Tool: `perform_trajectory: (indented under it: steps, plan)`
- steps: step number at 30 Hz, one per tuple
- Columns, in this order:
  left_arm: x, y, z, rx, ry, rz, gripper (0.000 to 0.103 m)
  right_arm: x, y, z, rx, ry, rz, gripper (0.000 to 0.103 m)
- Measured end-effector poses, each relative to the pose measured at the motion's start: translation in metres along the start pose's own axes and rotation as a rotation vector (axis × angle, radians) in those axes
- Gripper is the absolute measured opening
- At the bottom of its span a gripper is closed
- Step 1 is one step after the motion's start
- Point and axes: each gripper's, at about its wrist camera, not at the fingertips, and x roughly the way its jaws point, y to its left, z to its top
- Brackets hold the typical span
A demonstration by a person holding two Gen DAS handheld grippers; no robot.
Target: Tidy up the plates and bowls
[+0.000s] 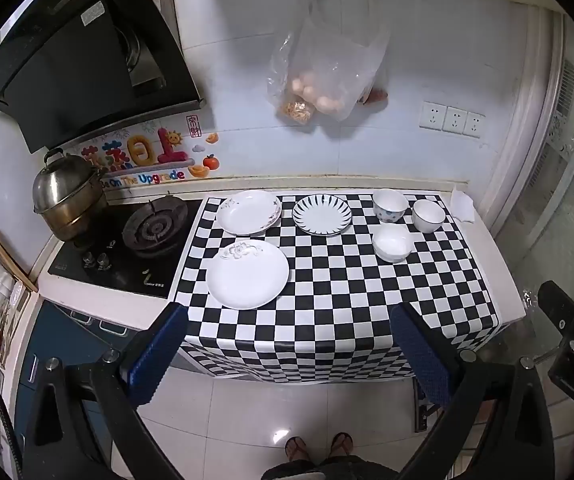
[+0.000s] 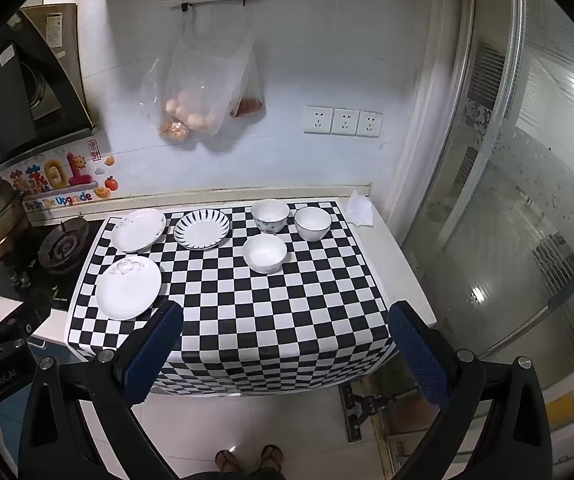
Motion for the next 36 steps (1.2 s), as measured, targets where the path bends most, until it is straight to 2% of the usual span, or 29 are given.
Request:
perform_trajectory:
  steps: [15,36]
  plan:
    - [0.006,-0.004,-0.010,-0.008,0.001,0.001,0.103,-0.002,-0.003,0.001,-0.002,-0.016,0.003,0.103]
    - [0.001,0.004,0.002,-0.017,-0.018,0.001,0.103,-0.001,0.005,0.009,-0.021,-0.035,-0.006,0.103]
